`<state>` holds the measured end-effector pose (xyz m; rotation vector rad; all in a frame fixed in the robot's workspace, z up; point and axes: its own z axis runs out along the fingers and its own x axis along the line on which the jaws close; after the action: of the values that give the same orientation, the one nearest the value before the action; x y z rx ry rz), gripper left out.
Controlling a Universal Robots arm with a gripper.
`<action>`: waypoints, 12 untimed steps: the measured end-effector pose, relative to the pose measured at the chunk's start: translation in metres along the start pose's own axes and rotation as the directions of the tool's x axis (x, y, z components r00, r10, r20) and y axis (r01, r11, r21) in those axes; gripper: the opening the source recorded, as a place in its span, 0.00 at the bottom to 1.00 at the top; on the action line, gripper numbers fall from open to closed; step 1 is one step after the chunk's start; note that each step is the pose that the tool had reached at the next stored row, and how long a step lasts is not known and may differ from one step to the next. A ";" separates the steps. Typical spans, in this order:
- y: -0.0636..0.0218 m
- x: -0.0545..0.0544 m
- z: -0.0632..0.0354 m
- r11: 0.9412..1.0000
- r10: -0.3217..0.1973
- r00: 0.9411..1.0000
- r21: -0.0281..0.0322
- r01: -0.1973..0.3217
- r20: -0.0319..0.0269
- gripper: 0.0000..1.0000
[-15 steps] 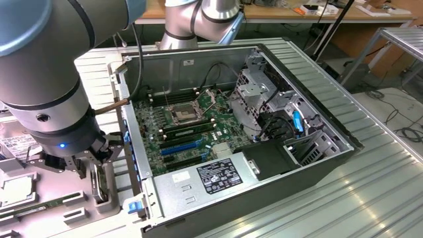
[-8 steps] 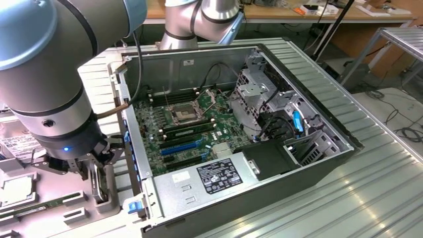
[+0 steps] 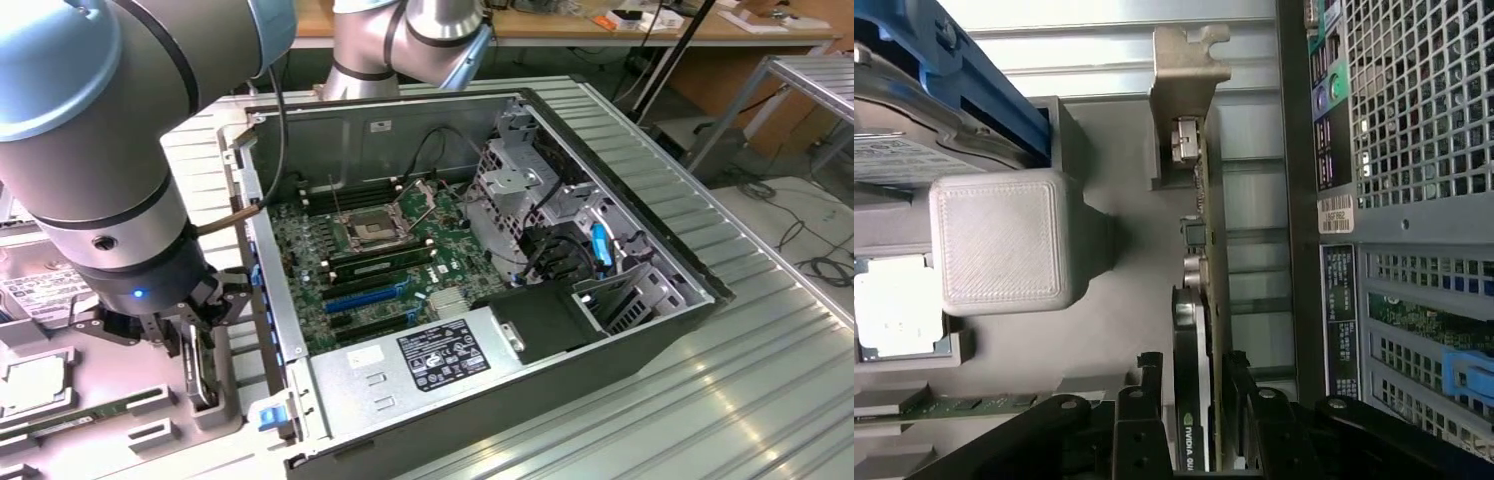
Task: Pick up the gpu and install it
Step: 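Pick up the gpu and move the gpu toward the slot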
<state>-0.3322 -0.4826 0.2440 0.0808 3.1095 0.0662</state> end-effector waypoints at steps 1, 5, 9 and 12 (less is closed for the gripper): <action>0.0004 0.000 0.0000 1.000 0.000 1.000 0.000 0.000 0.000 0.38; 0.0049 0.000 0.0004 1.000 0.000 1.000 0.000 0.000 0.000 0.38; 0.0049 0.000 0.0005 1.000 0.000 1.000 0.000 0.000 0.000 0.38; 0.0049 0.000 0.0004 1.000 0.000 1.000 0.000 0.000 0.000 0.38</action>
<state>-0.3321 -0.4776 0.2438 0.0806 3.1097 0.0658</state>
